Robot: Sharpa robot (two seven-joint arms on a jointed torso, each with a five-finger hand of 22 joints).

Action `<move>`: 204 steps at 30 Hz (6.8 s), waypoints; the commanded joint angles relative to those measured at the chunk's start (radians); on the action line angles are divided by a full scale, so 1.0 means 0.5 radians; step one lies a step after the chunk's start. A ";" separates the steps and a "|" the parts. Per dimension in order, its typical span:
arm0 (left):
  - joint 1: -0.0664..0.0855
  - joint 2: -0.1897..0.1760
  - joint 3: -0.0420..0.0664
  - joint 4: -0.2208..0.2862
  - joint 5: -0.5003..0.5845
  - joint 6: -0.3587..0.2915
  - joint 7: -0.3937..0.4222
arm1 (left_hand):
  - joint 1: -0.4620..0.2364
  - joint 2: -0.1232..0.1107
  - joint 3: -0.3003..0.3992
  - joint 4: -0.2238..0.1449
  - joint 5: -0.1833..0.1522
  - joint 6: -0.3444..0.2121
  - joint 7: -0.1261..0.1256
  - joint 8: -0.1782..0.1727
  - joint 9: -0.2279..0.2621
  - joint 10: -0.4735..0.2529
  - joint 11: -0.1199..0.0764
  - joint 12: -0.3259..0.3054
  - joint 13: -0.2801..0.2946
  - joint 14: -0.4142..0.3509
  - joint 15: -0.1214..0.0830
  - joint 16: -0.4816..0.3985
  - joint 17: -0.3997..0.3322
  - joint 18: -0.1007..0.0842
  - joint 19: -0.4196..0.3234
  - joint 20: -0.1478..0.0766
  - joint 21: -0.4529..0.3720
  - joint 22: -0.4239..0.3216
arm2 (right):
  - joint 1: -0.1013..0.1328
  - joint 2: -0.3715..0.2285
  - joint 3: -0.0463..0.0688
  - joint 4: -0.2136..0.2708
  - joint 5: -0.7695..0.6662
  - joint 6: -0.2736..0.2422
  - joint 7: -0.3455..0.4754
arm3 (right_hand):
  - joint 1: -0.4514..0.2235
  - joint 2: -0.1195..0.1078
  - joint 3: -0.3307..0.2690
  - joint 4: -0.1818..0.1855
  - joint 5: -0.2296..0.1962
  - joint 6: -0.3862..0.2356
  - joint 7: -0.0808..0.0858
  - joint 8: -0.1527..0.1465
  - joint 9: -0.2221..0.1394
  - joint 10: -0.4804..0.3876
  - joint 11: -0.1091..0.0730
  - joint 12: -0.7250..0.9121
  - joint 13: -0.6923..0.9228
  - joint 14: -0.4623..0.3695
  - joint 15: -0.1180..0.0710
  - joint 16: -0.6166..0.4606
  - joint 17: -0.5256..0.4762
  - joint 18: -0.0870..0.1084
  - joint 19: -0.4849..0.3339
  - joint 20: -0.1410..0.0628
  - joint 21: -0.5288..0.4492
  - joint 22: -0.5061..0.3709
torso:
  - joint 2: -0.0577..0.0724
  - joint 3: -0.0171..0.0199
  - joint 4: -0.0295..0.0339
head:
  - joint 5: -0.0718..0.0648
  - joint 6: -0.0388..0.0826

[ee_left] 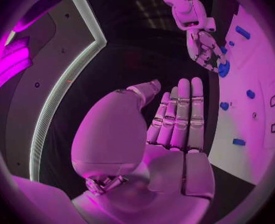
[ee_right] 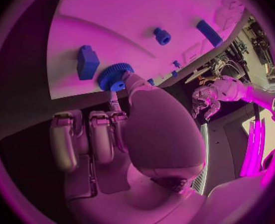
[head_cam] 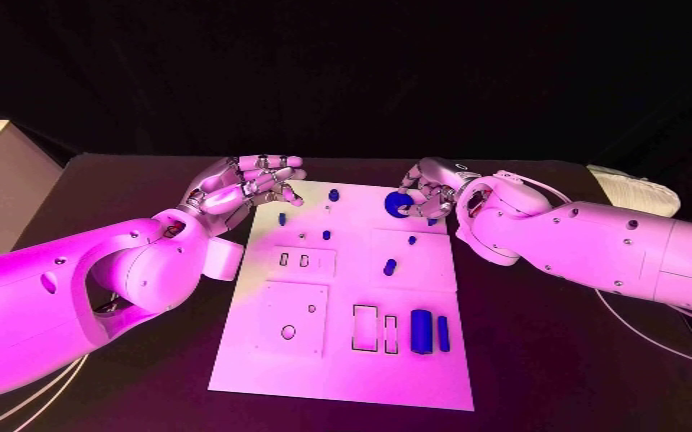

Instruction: Assemble the parts on the task board

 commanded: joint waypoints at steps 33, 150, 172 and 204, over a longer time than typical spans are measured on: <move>0.002 0.026 0.001 0.002 -0.006 0.039 0.011 | -0.017 0.005 0.005 -0.010 0.000 -0.017 0.047 -0.006 -0.003 -0.013 -0.004 -0.003 -0.002 -0.011 0.003 0.008 -0.003 0.017 -0.013 0.002 0.009 0.002 | 0.012 0.301 -0.004 0.135 -0.694 -0.190 -0.083 | -0.003 -0.025 0.142 -0.022 0.038 0.124 -0.065 0.056 0.036 0.143 -0.040 0.012 0.440 0.189 -0.038 0.002 0.442 -0.048 0.186 -0.040 0.032 0.492 | 0.003 -0.0061 0.009 | 0.012 0.019; 0.001 0.020 0.000 -0.046 -0.005 0.040 0.002 | -0.035 0.012 0.015 -0.005 0.000 -0.022 0.050 -0.006 -0.006 -0.024 -0.001 0.006 -0.005 -0.018 0.007 0.019 -0.016 0.019 -0.040 0.008 0.037 0.019 | 0.022 -0.285 -0.011 0.423 0.049 -0.410 0.459 | -0.343 -0.114 0.261 -0.088 -0.015 -0.045 0.016 -0.164 0.000 0.072 0.031 -0.105 0.359 0.182 0.025 -0.015 0.416 -0.029 0.141 0.017 -0.034 0.441 | -0.022 0.0242 -0.040 | 0.029 0.007; -0.001 0.029 -0.004 -0.083 -0.005 0.060 0.006 | -0.035 0.011 0.016 -0.006 0.000 -0.021 0.049 -0.006 -0.006 -0.024 -0.001 0.007 -0.005 -0.019 0.007 0.020 -0.017 0.019 -0.042 0.008 0.037 0.019 | -0.064 -0.520 -0.031 0.241 0.244 -0.136 0.702 | -0.175 -0.156 0.016 -0.107 -0.061 -0.120 0.026 -0.231 -0.011 0.036 0.040 -0.158 0.325 0.182 0.038 -0.013 0.425 -0.023 0.127 0.028 -0.058 0.428 | -0.027 0.0663 -0.079 | 0.002 0.009; -0.003 0.034 -0.005 -0.089 -0.005 0.069 0.001 | -0.035 0.011 0.016 -0.006 0.000 -0.021 0.049 -0.006 -0.006 -0.024 -0.001 0.007 -0.005 -0.019 0.007 0.020 -0.017 0.019 -0.042 0.008 0.037 0.019 | -0.169 -0.279 -0.032 0.054 0.255 -0.173 0.533 | -0.107 -0.082 0.014 -0.083 -0.012 -0.086 0.031 -0.220 -0.001 0.048 0.043 -0.141 0.338 0.183 0.040 -0.013 0.425 -0.023 0.128 0.030 -0.059 0.429 | -0.023 0.0609 -0.068 | 0.007 -0.021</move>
